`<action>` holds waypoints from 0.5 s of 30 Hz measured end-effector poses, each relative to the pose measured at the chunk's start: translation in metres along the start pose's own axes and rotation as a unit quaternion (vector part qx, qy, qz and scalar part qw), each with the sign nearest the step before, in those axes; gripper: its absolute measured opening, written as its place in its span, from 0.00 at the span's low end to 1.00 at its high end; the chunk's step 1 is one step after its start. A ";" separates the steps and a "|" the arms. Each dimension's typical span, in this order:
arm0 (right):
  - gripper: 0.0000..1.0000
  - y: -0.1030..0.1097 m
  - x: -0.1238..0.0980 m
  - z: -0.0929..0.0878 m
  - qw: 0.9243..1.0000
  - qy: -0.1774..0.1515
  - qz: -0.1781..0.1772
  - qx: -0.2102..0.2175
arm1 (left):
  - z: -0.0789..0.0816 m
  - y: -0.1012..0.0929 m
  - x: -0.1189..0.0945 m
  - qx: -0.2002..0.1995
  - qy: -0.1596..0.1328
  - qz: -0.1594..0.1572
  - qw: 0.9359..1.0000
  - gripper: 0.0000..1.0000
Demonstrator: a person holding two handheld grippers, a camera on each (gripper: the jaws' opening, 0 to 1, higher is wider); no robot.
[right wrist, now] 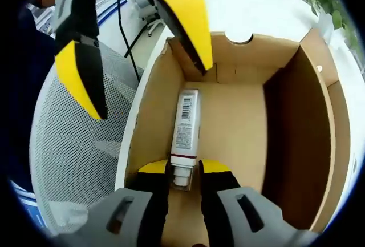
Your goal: Operate the shoe box by opening the lid, removing the specified soft item, and placing it in the target area until the item is outside and the box remains undamaged.
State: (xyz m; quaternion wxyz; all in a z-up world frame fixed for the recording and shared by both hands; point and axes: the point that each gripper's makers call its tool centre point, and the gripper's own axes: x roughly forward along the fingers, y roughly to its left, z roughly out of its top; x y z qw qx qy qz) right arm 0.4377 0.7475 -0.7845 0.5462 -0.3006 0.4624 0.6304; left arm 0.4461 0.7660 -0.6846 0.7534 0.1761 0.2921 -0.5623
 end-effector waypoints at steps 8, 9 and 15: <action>0.19 -0.003 0.006 0.000 1.000 -0.006 -0.003 0.011 | -0.003 0.003 0.001 -0.004 0.002 0.001 1.000 0.34; 0.19 -0.003 0.007 0.000 1.000 -0.005 -0.003 0.011 | -0.003 0.003 0.002 -0.004 0.002 0.001 1.000 0.34; 0.18 -0.011 0.006 -0.006 1.000 0.002 -0.017 0.011 | -0.003 0.006 0.001 -0.004 0.002 0.001 1.000 0.33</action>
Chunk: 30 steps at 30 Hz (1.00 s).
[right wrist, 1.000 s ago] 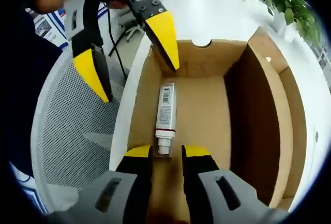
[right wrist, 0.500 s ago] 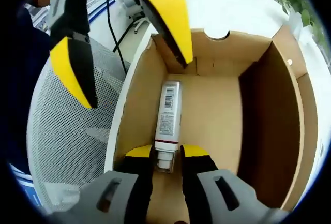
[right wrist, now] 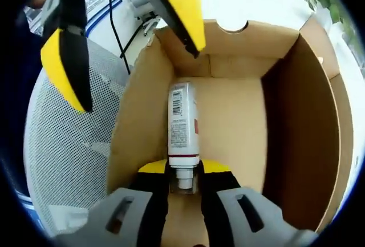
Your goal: Operate the shoe box by opening the lid, removing the specified soft item, and placing it in the target area until the item is outside and the box remains undamaged.
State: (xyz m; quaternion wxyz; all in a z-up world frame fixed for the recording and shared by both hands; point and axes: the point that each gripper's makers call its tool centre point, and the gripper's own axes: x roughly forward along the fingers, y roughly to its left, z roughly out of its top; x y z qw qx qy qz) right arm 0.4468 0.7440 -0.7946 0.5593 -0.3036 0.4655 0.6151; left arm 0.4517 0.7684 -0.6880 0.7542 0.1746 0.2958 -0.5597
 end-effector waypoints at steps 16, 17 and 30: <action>0.17 -0.025 -0.028 -0.044 0.999 0.005 -0.026 0.034 | 0.019 0.027 0.028 0.071 0.038 -0.016 0.997 0.30; 0.17 -0.025 -0.029 -0.045 0.999 0.004 -0.025 0.035 | 0.019 0.027 0.031 0.080 0.044 -0.020 0.996 0.30; 0.20 -0.026 -0.041 -0.050 0.997 -0.026 -0.041 0.053 | -0.001 0.018 0.081 0.139 0.127 -0.095 0.978 0.29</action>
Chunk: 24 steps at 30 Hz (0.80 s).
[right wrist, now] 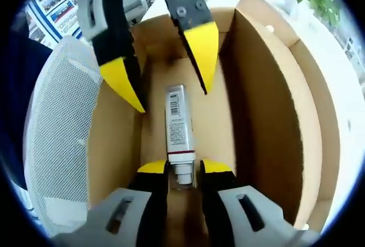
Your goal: Operate the shoe box by opening the lid, removing the specified soft item, and placing it in the target area until the item is outside and the box remains undamaged.
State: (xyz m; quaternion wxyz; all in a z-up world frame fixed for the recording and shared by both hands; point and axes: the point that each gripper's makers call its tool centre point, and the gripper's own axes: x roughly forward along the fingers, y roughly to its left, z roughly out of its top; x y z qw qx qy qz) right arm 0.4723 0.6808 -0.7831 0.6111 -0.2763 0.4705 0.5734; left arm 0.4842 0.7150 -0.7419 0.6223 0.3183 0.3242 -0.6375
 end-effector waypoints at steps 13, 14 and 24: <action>0.18 -0.006 -0.022 -0.004 0.998 -0.044 -0.025 0.035 | -0.019 -0.004 0.035 0.050 0.056 -0.021 0.997 0.28; 0.18 -0.006 -0.022 -0.005 0.998 -0.044 -0.025 0.038 | -0.019 -0.004 0.036 0.053 0.059 -0.022 0.997 0.27; 0.17 -0.003 -0.018 -0.009 0.997 -0.056 -0.025 0.055 | -0.022 -0.011 0.050 0.051 0.063 -0.027 0.996 0.24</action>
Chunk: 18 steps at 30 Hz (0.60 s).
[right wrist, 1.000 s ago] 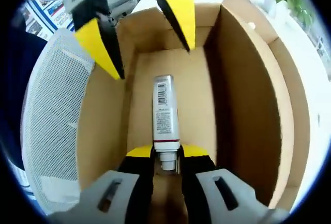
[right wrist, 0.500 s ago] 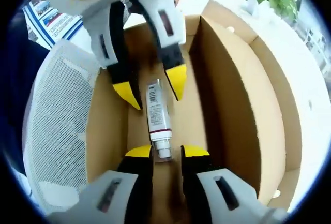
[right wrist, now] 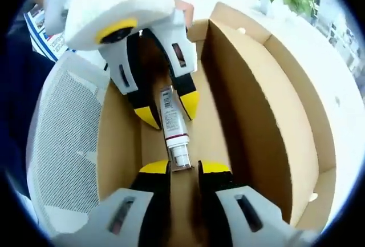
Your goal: Operate the shoe box by opening the lid, removing the specified soft item, and placing it in the target area until the item is outside and the box remains undamaged.
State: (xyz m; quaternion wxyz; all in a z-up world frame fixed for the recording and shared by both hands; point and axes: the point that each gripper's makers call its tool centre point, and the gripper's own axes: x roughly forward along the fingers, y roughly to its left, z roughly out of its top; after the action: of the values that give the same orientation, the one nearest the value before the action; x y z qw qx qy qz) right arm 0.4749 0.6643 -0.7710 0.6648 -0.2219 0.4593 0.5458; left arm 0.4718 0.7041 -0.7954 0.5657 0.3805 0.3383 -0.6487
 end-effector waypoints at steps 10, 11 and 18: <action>0.17 0.002 -0.004 -0.002 1.000 -0.011 -0.004 0.010 | -0.002 0.000 0.002 -0.015 -0.014 0.004 1.000 0.19; 0.17 0.002 -0.005 -0.003 1.000 -0.013 -0.006 0.012 | -0.002 0.000 0.002 -0.016 -0.014 0.004 1.000 0.19; 0.18 -0.002 -0.018 0.001 0.998 -0.042 -0.016 0.039 | 0.007 0.000 -0.007 -0.052 -0.045 -0.007 0.998 0.18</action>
State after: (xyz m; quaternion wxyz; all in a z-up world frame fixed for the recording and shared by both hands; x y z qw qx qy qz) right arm 0.4775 0.6551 -0.7557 0.7006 -0.1796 0.4482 0.5254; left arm 0.4716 0.7013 -0.7864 0.5949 0.3188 0.3482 -0.6505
